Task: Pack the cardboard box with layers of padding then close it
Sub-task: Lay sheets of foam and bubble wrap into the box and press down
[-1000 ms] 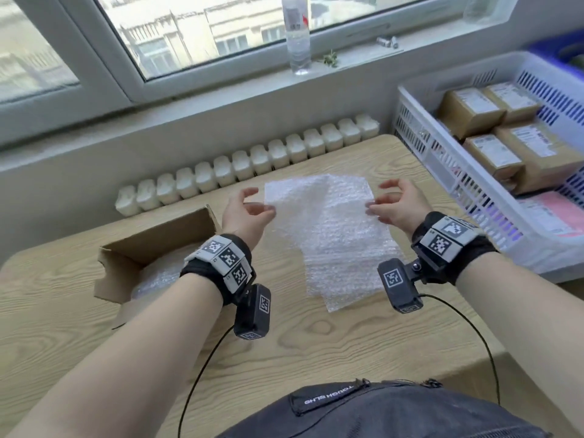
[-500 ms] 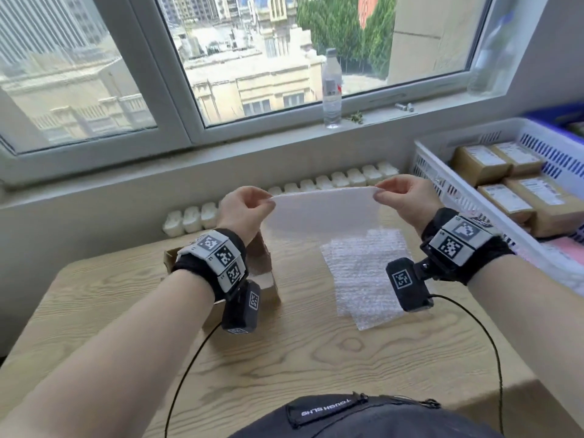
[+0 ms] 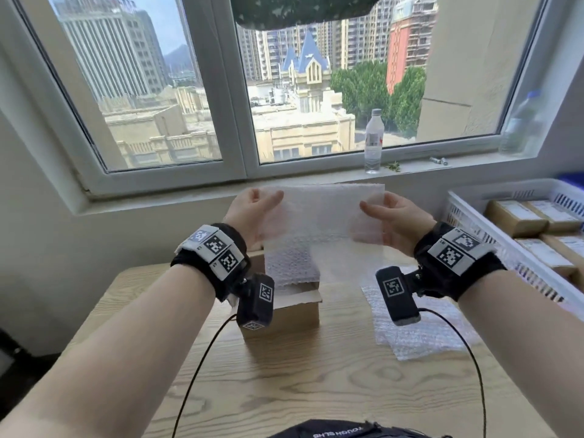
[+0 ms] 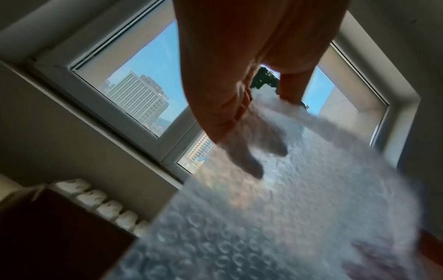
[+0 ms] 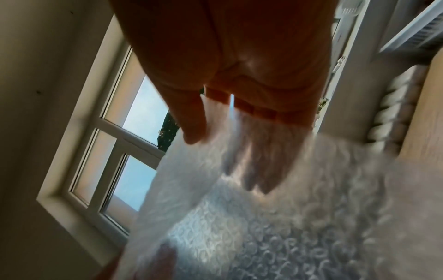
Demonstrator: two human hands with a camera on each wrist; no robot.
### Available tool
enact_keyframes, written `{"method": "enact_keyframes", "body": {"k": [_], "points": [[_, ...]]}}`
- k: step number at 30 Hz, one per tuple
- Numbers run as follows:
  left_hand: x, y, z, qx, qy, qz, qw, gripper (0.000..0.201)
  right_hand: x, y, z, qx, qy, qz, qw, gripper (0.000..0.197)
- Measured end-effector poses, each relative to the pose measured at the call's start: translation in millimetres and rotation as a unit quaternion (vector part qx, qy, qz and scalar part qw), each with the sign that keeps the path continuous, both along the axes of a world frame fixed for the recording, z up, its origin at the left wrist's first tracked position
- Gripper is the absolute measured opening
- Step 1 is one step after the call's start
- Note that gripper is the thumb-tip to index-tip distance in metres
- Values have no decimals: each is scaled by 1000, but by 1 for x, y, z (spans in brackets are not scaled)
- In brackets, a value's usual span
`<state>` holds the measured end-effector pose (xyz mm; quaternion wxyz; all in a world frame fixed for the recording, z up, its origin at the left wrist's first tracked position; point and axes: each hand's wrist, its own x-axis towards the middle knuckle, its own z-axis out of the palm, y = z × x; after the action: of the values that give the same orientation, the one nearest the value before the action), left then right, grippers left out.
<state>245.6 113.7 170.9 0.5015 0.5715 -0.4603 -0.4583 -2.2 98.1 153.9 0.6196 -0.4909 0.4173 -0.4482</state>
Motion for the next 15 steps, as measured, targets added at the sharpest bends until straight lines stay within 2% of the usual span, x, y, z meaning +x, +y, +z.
{"method": "enact_keyframes", "body": {"k": [1, 3, 4, 7, 11, 15], "points": [[7, 7, 1, 22, 12, -33, 999, 60, 7, 3, 3, 0, -18, 2, 1000, 6], [16, 22, 1, 45, -2, -89, 995, 32, 19, 9, 9, 7, -44, 14, 999, 4], [21, 27, -3, 46, -14, -97, 994, 25, 24, 12, 11, 9, -55, 21, 998, 4], [34, 33, -16, 26, -6, -59, 998, 19, 37, 19, 13, -11, -36, 37, 999, 3], [52, 35, -23, -1, 29, -6, 1000, 10, 51, 27, 4, -23, 47, 72, 996, 29], [69, 40, -24, 4, 50, -41, 998, 14, 65, 27, -2, -48, 80, 14, 996, 22]]}}
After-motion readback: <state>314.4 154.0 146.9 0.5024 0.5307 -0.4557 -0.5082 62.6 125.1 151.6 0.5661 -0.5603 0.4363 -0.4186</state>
